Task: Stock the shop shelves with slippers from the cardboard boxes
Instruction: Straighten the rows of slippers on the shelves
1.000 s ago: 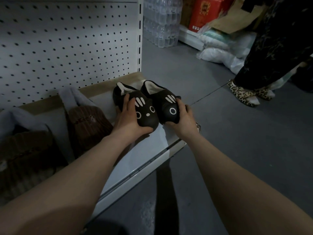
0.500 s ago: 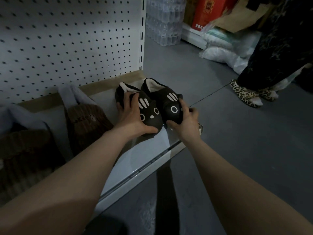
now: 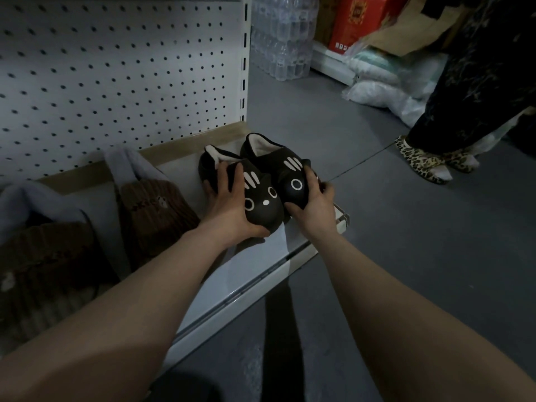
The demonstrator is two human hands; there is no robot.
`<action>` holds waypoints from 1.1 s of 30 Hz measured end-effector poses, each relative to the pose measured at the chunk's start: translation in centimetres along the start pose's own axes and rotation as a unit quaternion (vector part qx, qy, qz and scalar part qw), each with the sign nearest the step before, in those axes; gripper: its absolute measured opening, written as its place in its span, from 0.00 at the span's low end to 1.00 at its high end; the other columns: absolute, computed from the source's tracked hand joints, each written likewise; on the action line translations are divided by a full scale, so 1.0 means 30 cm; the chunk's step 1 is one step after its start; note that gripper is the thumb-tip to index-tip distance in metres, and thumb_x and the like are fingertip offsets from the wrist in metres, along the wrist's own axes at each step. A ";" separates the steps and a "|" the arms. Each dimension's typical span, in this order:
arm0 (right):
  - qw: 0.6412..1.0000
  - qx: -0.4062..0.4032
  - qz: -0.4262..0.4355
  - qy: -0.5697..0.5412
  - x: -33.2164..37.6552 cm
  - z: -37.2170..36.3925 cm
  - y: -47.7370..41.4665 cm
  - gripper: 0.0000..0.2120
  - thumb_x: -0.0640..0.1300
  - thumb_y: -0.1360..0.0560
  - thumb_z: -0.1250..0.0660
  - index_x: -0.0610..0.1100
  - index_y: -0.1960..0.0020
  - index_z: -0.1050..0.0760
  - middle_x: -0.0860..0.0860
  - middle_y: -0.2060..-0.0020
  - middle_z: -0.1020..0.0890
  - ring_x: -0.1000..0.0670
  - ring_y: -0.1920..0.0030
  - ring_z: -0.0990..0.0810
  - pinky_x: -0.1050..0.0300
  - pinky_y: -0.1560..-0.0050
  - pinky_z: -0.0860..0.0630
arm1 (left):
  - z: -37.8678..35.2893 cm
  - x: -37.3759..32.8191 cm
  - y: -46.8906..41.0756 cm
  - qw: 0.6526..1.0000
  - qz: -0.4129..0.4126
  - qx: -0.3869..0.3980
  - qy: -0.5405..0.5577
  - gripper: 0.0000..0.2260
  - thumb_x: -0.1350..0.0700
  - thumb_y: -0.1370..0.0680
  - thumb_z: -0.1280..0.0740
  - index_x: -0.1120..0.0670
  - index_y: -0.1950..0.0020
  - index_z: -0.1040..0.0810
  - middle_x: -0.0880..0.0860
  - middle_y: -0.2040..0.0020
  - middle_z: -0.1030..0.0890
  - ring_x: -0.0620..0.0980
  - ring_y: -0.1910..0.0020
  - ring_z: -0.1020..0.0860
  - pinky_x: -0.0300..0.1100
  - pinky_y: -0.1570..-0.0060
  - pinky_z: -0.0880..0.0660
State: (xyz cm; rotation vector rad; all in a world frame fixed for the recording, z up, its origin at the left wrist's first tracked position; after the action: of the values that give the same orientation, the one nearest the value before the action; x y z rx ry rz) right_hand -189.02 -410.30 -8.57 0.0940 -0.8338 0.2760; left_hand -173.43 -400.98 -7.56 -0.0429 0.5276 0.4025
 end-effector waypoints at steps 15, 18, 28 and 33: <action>0.992 -0.023 0.104 0.061 0.136 0.017 0.024 0.37 0.39 0.28 0.36 0.50 0.22 0.45 0.44 0.26 0.39 0.41 0.25 0.41 0.39 0.26 0.40 | 0.105 -0.022 0.050 0.997 -0.037 -0.066 -0.018 0.49 0.42 0.30 0.27 0.49 0.21 0.56 0.48 0.21 0.60 0.56 0.22 0.60 0.57 0.24 0.49; 0.983 -0.041 0.174 0.051 0.230 -0.012 0.048 0.30 0.40 0.25 0.38 0.49 0.24 0.39 0.45 0.27 0.36 0.42 0.26 0.38 0.41 0.26 0.37 | 0.187 -0.010 0.102 0.991 -0.054 -0.105 -0.062 0.44 0.41 0.26 0.31 0.50 0.21 0.55 0.48 0.20 0.57 0.53 0.22 0.58 0.54 0.25 0.48; 0.946 0.019 0.322 -0.031 0.506 -0.215 0.165 0.24 0.43 0.20 0.38 0.44 0.25 0.35 0.42 0.29 0.31 0.43 0.31 0.32 0.61 0.35 0.36 | 0.379 0.281 0.297 0.986 -0.012 -0.112 -0.126 0.41 0.39 0.24 0.35 0.53 0.20 0.54 0.54 0.20 0.55 0.54 0.21 0.58 0.51 0.23 0.53; 0.957 0.090 0.276 -0.025 0.567 -0.291 0.164 0.25 0.53 0.19 0.39 0.51 0.23 0.38 0.42 0.27 0.35 0.41 0.28 0.35 0.45 0.30 0.33 | 0.434 0.350 0.375 0.980 -0.031 -0.121 -0.157 0.41 0.38 0.25 0.35 0.55 0.20 0.50 0.57 0.20 0.50 0.56 0.21 0.53 0.53 0.23 0.51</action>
State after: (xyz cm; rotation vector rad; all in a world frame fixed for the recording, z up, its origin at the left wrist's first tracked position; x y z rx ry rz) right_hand -173.24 -400.44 -1.93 0.0355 -0.8738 0.8806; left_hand -163.21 -384.96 -0.82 -0.2257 0.1622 0.4012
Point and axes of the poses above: each hand's wrist, its own y-axis away from the middle knuckle, its own z-axis out of the back of the hand, x = y × z, the point moved 4 cm from there along -y, towards the middle knuckle
